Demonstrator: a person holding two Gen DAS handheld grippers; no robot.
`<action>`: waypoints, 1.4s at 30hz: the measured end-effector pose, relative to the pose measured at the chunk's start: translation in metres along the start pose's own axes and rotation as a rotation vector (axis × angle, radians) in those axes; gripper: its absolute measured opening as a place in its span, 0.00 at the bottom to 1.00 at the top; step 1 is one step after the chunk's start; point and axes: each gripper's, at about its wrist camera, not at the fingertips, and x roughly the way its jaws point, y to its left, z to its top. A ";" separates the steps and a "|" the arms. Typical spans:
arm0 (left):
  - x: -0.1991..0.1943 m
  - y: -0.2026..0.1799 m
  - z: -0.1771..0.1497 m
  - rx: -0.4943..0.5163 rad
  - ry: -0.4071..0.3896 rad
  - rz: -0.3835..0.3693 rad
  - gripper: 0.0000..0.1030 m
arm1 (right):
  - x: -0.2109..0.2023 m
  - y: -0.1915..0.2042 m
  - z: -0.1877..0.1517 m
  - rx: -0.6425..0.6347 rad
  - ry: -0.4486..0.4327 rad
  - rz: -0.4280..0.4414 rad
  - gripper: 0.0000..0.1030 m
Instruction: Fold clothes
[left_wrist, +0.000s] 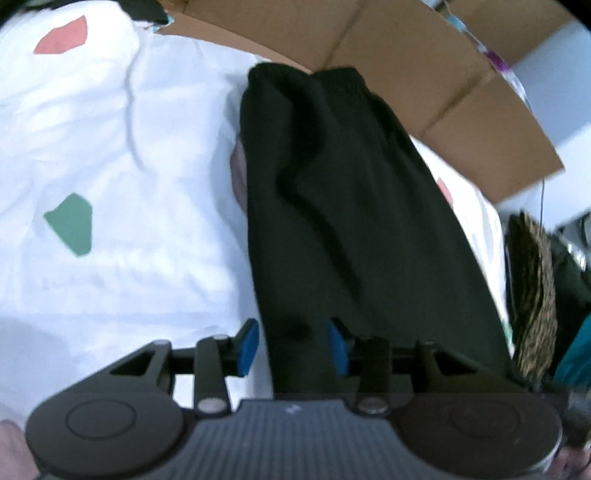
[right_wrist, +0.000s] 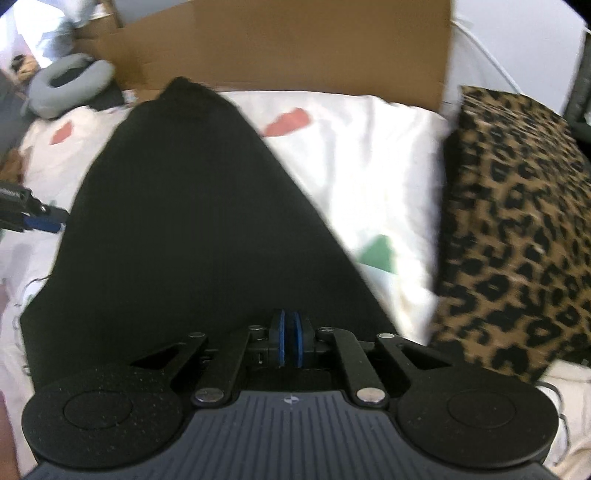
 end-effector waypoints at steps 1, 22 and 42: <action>-0.001 0.000 -0.004 0.004 0.000 -0.002 0.42 | 0.002 0.006 0.001 -0.009 0.000 0.013 0.08; -0.005 0.024 -0.059 -0.003 0.068 -0.109 0.12 | 0.027 0.056 -0.030 -0.203 0.144 0.023 0.14; -0.022 0.015 -0.112 0.065 0.130 -0.110 0.53 | 0.017 0.043 -0.044 -0.185 0.202 -0.005 0.13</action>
